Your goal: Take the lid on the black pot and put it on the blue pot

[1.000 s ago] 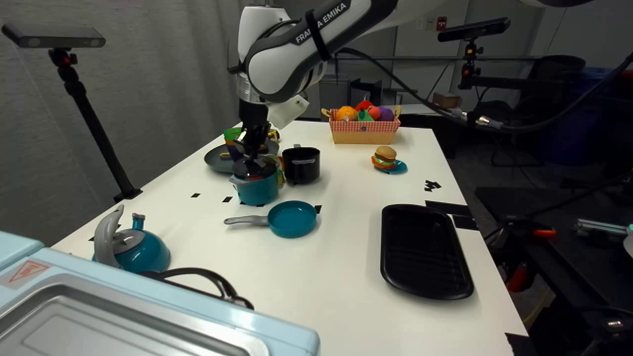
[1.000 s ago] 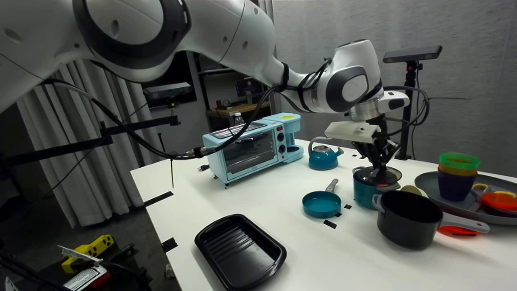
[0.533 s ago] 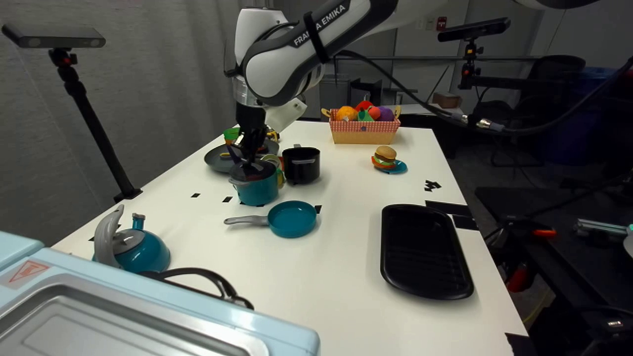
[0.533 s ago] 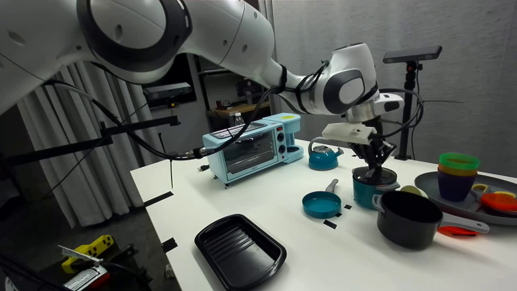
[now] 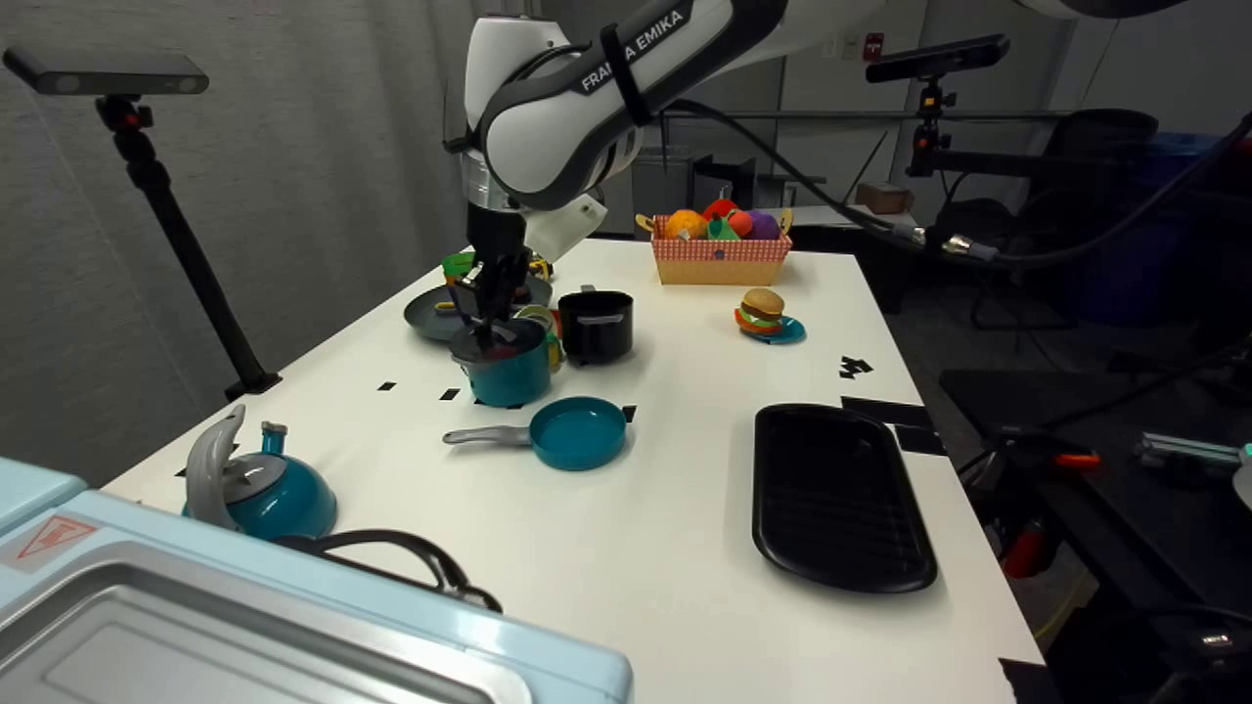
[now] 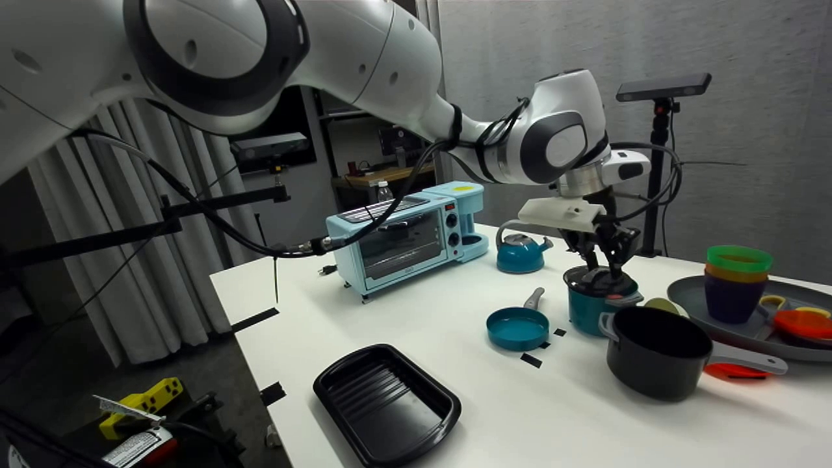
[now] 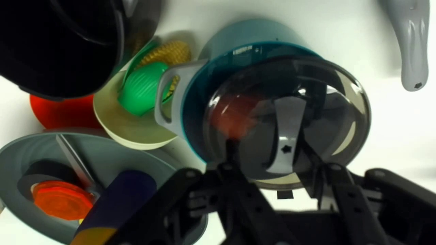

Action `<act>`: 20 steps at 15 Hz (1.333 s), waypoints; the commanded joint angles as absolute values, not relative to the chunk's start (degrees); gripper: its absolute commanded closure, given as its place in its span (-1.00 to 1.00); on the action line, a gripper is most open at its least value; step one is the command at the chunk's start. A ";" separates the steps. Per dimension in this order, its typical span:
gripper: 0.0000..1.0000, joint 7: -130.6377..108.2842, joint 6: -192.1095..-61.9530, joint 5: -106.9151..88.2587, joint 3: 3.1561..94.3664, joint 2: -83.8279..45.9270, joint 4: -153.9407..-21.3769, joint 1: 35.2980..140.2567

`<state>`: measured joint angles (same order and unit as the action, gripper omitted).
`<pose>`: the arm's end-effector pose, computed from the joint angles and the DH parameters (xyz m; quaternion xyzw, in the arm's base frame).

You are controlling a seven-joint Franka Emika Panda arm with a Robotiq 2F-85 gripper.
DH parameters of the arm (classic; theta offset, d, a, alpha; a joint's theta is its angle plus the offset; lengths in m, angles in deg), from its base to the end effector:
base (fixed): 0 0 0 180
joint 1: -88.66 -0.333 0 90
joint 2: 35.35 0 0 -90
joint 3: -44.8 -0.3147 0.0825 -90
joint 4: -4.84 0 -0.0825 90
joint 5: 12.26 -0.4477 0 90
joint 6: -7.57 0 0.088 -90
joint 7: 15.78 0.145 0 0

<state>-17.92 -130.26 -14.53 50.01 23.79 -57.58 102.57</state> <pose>0.8229 -0.2590 0.1471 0.9807 -0.1314 0.1371 0.0463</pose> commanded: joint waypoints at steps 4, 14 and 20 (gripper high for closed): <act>-1.00 -18.44 -130.06 -14.20 49.69 23.81 -57.55 102.51; -1.00 -20.19 -135.36 -14.99 48.58 16.49 -65.89 102.69; -1.00 -21.83 -139.86 -15.97 46.92 4.53 -80.50 103.63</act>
